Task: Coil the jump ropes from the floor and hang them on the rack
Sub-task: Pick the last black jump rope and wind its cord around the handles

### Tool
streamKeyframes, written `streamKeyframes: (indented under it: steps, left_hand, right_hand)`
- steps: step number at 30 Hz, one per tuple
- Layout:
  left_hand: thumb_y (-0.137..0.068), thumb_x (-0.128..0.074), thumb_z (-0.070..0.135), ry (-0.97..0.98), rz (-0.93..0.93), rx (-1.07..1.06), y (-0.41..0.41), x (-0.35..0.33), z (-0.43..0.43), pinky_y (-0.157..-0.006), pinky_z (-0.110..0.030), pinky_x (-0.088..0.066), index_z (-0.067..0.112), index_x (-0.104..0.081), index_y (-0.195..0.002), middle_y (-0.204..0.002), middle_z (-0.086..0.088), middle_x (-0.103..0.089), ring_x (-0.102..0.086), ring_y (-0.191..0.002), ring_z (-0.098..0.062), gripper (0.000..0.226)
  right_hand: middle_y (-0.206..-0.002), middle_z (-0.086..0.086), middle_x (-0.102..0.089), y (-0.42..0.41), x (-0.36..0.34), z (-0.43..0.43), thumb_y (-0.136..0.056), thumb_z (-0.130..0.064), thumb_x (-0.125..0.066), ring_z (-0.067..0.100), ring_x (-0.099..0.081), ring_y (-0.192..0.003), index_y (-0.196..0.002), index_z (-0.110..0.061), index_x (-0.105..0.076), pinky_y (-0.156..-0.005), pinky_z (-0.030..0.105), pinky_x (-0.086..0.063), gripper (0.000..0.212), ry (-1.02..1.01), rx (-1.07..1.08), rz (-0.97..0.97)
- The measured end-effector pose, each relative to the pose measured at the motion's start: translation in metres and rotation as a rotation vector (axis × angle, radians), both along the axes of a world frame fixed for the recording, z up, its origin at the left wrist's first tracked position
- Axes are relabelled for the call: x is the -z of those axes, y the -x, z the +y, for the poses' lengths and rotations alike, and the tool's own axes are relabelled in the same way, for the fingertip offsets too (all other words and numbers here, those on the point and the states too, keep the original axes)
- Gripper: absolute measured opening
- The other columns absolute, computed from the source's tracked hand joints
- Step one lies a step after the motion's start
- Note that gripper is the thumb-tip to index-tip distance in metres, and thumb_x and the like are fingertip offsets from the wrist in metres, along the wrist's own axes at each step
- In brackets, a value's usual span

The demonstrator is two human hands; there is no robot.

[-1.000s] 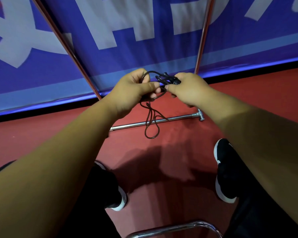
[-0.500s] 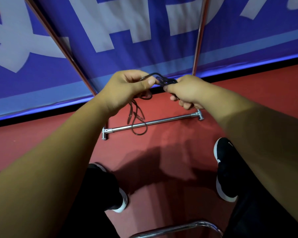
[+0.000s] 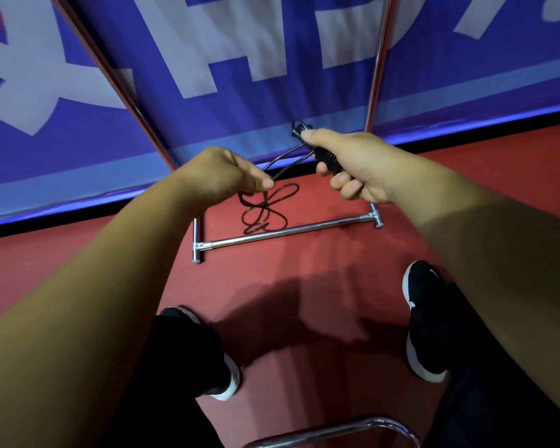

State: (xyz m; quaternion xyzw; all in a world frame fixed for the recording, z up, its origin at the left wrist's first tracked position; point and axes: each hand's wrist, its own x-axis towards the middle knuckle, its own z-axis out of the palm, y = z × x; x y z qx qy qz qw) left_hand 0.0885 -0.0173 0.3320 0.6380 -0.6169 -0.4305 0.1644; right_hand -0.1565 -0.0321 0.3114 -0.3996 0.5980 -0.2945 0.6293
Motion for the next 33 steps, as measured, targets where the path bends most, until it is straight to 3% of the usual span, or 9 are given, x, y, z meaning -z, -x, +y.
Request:
streamKeyframes:
  steps: [5, 8, 11, 14, 19, 24, 28, 30, 33]
  left_hand:
    - [-0.079, -0.087, 0.006, -0.008, 0.179, -0.049, 0.007, -0.011, 0.008, -0.053, -0.014, -0.048, 0.005, -0.073, -0.083, -0.079, -0.015, -0.071, -0.066, -0.057, -0.009, 0.015]
    - [-0.082, -0.082, -0.007, -0.010, 0.348, -0.109, 0.008, -0.010, 0.004, -0.043, -0.015, -0.045, 0.014, -0.051, -0.087, -0.078, -0.014, -0.062, -0.066, -0.057, -0.017, 0.037]
    - [-0.086, -0.083, 0.012, -0.103, 0.246, 0.091, 0.004, -0.005, 0.003, -0.055, -0.023, -0.052, 0.010, -0.061, -0.103, -0.074, -0.009, -0.061, -0.062, -0.060, -0.021, 0.028]
    - [-0.093, -0.076, 0.040, -0.111, 0.004, 0.316, 0.008, 0.003, 0.009, -0.053, -0.025, -0.047, 0.017, -0.074, -0.092, -0.065, -0.006, -0.053, -0.049, -0.055, -0.016, 0.023]
    - [-0.103, -0.060, 0.048, -0.100, 0.080, 0.239, 0.023, 0.008, 0.020, -0.042, -0.024, -0.039, 0.015, -0.061, -0.079, -0.057, -0.001, -0.046, -0.038, -0.045, -0.015, 0.041]
    - [-0.108, -0.044, 0.053, 0.034, 0.202, 0.197, 0.019, 0.001, 0.014, -0.055, -0.027, -0.045, 0.013, -0.058, -0.078, -0.072, -0.004, -0.064, -0.051, -0.054, -0.017, 0.052]
    - [-0.111, -0.047, 0.032, -0.082, 0.512, 0.136, 0.020, 0.006, 0.011, -0.082, -0.040, -0.055, 0.007, -0.060, -0.100, -0.075, -0.009, -0.068, -0.065, -0.066, -0.020, 0.030]
    - [-0.112, -0.043, 0.022, -0.141, 0.608, 0.135, 0.021, 0.009, 0.012, -0.088, -0.037, -0.058, 0.003, -0.059, -0.114, -0.076, -0.008, -0.069, -0.072, -0.075, -0.022, 0.025]
    - [-0.111, -0.043, 0.015, -0.156, 0.704, 0.132, 0.021, 0.009, 0.010, -0.094, -0.038, -0.059, 0.005, -0.060, -0.112, -0.081, -0.005, -0.069, -0.073, -0.080, -0.021, 0.020]
  right_hand:
    - [-0.076, 0.000, -0.058, -0.001, 0.002, -0.001, -0.100, -0.057, -0.065, 0.010, -0.030, -0.048, -0.108, -0.023, -0.059, -0.042, 0.018, -0.018, 0.035, 0.024, 0.067, -0.040]
    - [-0.073, 0.000, -0.059, -0.001, 0.000, -0.001, -0.100, -0.050, -0.064, 0.011, -0.030, -0.048, -0.100, -0.023, -0.057, -0.041, 0.019, -0.018, 0.029, 0.013, 0.094, -0.045]
    - [-0.072, 0.001, -0.060, -0.003, -0.002, -0.001, -0.098, -0.046, -0.065, 0.012, -0.029, -0.047, -0.099, -0.020, -0.058, -0.042, 0.019, -0.018, 0.027, 0.017, 0.110, -0.047]
    - [-0.071, 0.002, -0.059, -0.004, -0.003, -0.001, -0.095, -0.042, -0.064, 0.012, -0.027, -0.047, -0.100, -0.018, -0.058, -0.042, 0.019, -0.016, 0.024, 0.021, 0.114, -0.086]
    - [-0.073, 0.001, -0.057, -0.002, -0.003, -0.003, -0.097, -0.042, -0.067, 0.011, -0.025, -0.049, -0.099, -0.022, -0.054, -0.040, 0.019, -0.015, 0.024, 0.005, 0.119, -0.185]
    - [-0.074, 0.001, -0.059, 0.002, -0.004, -0.001, -0.100, -0.044, -0.071, 0.010, -0.028, -0.049, -0.106, -0.021, -0.060, -0.038, 0.020, -0.018, 0.026, 0.030, 0.088, -0.218]
    - [-0.076, 0.002, -0.062, 0.003, -0.006, -0.002, -0.099, -0.044, -0.072, 0.011, -0.028, -0.049, -0.104, -0.019, -0.058, -0.039, 0.020, -0.018, 0.029, 0.050, 0.055, -0.187]
    - [-0.077, 0.002, -0.063, 0.002, -0.005, -0.003, -0.099, -0.043, -0.071, 0.010, -0.028, -0.048, -0.104, -0.019, -0.057, -0.040, 0.020, -0.017, 0.028, 0.055, 0.042, -0.187]
    - [-0.079, 0.002, -0.063, 0.001, -0.006, -0.003, -0.099, -0.043, -0.071, 0.010, -0.028, -0.048, -0.103, -0.017, -0.058, -0.039, 0.020, -0.018, 0.029, 0.061, 0.043, -0.214]
